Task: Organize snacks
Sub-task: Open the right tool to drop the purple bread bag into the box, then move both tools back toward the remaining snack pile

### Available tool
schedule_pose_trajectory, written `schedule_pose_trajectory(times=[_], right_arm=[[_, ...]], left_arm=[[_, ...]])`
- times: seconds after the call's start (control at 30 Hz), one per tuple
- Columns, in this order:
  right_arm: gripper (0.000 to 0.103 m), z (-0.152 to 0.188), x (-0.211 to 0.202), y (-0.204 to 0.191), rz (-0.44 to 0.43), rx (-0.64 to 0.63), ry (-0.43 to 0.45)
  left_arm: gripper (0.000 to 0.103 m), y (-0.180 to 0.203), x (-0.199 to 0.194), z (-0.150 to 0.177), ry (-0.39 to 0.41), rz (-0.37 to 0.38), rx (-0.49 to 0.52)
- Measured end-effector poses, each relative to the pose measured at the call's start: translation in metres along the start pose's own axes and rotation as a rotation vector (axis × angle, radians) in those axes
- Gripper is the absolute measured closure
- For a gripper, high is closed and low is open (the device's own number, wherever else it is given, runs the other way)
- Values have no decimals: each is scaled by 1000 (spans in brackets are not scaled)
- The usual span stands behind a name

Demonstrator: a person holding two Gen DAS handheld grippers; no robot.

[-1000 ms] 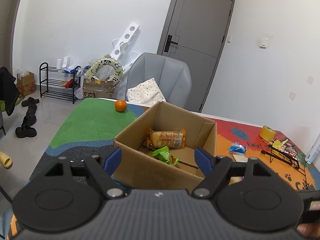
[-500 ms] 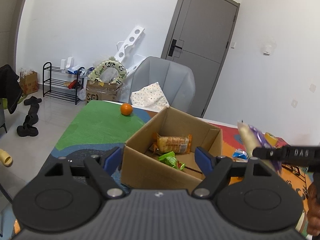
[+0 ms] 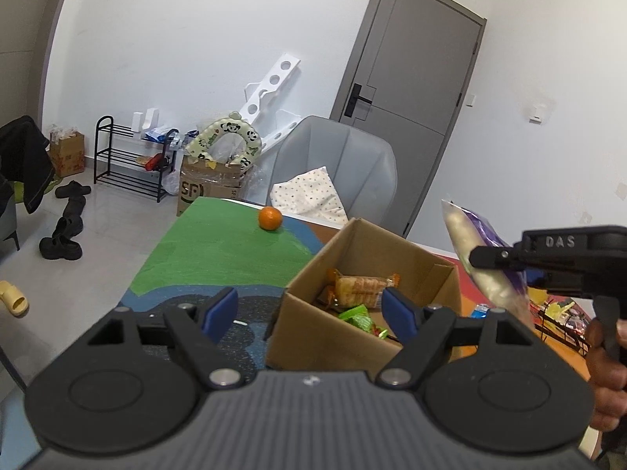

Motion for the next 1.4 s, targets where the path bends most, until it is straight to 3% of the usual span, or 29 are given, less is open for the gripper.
schedule_pose_trajectory(times=[0.17,0.27,0.63,0.7,0.77,0.9,1.0,1.13,1.4], right_arm=[[72,-6,12,-9,2,15,9],[62,-7,16,-8,12,27,3],[45,8,-17,22,53,51,24],[40,13,-24,28,66,43,27],[27,16,-32,34,75,39,32],[17,22,-46,47,89,43,38],[1,26,-59,58,88,48,43],[0,32,-76,74,59,59,38],[0,45,-108,109,108,85,46]], left_arm=[[24,-10,0,-2,3,-14,-10],[24,-14,0,-4,4,-20,-20],[19,1,0,-2,8,-8,-2],[18,8,-1,-1,10,3,7],[17,16,-2,-1,12,14,15],[6,32,-3,1,8,31,34],[4,44,-3,3,-12,55,39],[3,62,-5,6,-28,88,58],[3,103,-9,14,-40,179,98]])
Point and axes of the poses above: each gripper's, at about its wrist camera, not at the fingertips, and x roughly the way its jaws point, y to its right, z to its underside, the point moved 1 cm from there along x, roughly the way its jaws point, and after that the axes turned 4 degrees about -z, right-handed, at the moved point
